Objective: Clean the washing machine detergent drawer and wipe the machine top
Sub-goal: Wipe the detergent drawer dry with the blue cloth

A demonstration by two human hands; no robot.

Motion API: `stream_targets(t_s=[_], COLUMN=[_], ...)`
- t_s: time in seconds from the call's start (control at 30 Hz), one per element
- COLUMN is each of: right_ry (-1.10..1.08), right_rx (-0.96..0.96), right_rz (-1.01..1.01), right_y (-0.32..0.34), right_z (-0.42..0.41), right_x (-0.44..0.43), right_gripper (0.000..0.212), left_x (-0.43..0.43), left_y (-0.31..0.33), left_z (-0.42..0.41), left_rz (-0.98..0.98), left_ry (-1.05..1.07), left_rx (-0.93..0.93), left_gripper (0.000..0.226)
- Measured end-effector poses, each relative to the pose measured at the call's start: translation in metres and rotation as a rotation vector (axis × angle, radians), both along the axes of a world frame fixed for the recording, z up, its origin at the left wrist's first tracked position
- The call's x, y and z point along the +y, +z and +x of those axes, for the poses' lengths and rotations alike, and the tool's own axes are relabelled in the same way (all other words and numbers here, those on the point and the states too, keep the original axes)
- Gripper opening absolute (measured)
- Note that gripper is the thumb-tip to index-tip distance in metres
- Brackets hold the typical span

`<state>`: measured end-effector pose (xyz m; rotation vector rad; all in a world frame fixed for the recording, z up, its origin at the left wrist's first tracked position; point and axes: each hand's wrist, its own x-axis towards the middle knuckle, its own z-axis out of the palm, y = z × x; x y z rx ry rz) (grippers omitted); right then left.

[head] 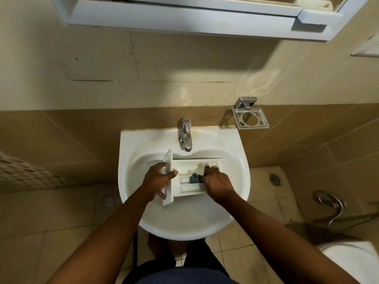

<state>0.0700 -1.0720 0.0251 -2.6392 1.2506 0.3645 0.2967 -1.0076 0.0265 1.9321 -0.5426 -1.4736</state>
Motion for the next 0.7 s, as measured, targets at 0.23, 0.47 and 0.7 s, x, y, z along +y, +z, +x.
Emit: stream_targets(t_s=[0.23,0.47,0.7], right_ry=[-0.03,-0.036,-0.393], right_rx=[0.077,-0.181,-0.189], right_rz=[0.042,0.136,0.2], right_y=[-0.003,0.001,0.036], right_z=[0.03,0.05,-0.017], right_x=[-0.002,0.012,-0.034], right_gripper=[0.035,0.027,0.026], left_x=[-0.001,-0.002,-0.002], left_y=[-0.001,-0.001,-0.003], left_z=[-0.001,0.0,0.0], left_rz=[0.009,0.008,0.005], left_ry=[0.014,0.008,0.009], left_rx=[-0.013,-0.014,0.0], left_gripper=[0.076,0.074,0.077])
